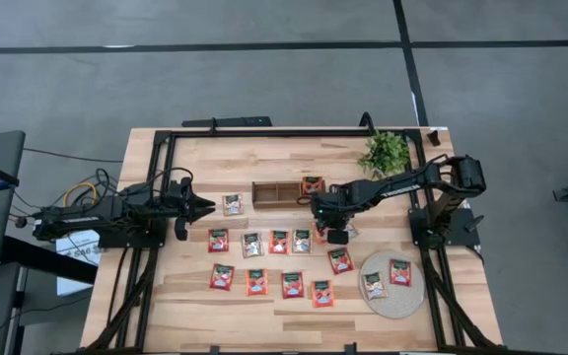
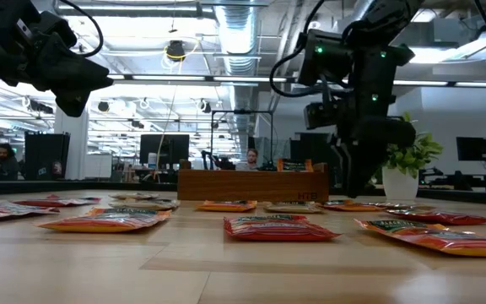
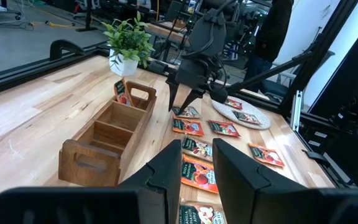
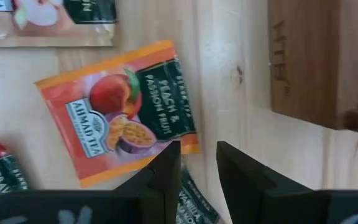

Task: Pick & Place Tea
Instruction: Put the orange tea bag into the right section of the wooden organizer

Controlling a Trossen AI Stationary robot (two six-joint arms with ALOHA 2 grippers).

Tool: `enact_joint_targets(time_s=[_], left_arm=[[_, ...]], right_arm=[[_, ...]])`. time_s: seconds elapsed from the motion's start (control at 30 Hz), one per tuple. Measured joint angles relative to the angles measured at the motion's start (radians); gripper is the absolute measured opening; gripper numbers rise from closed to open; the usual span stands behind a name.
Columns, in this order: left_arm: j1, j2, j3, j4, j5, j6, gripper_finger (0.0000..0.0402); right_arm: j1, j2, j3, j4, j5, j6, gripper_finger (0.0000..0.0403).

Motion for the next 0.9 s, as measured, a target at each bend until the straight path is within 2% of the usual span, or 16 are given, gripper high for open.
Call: enact_joint_targets(time_s=[0.9], left_arm=[[0.0,0.0,0.0,0.0,0.0,0.0,0.0083]], right_arm=[[-0.004,0.015,-0.045,0.079,-0.006,-0.026,0.0095]])
